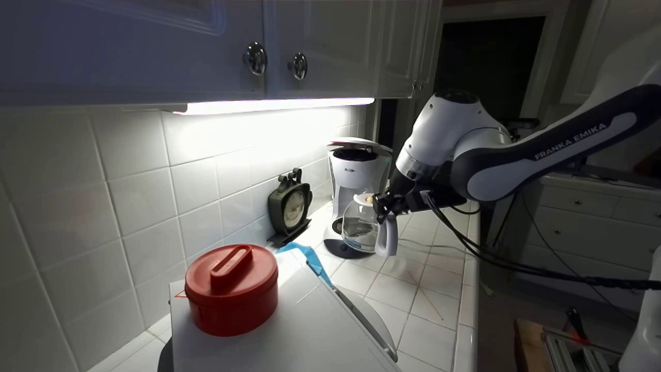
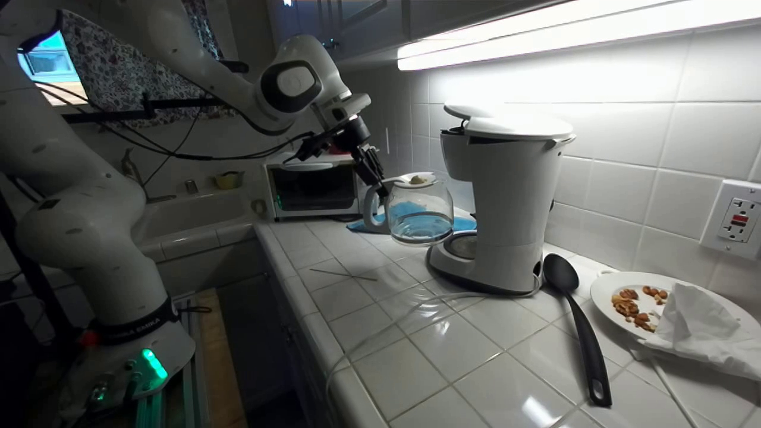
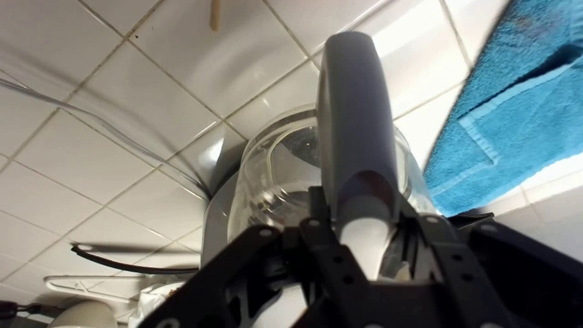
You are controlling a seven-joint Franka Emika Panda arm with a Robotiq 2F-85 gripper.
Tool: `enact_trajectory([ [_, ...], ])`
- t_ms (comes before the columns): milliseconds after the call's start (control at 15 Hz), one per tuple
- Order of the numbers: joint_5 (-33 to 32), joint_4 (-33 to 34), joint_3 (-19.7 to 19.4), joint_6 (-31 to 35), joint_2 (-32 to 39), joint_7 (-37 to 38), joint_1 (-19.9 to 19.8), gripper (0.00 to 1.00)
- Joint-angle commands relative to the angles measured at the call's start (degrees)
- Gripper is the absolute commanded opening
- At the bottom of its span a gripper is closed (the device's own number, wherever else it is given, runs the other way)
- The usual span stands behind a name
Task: Put the coffee jar on the coffeemaker
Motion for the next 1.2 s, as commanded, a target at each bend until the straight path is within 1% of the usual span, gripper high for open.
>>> enact_trajectory([
  [0,2.78,1.20,-1.40,-0.13,-1.03,-1.90,-0.29,0.09],
  [400,4.64,2.66,-3.01,-0.35,-0.14,-3.16,-0.55,0.09],
  [1133,3.58,5.55,-3.29,-1.02,3.84,-3.53,-0.72,0.09],
])
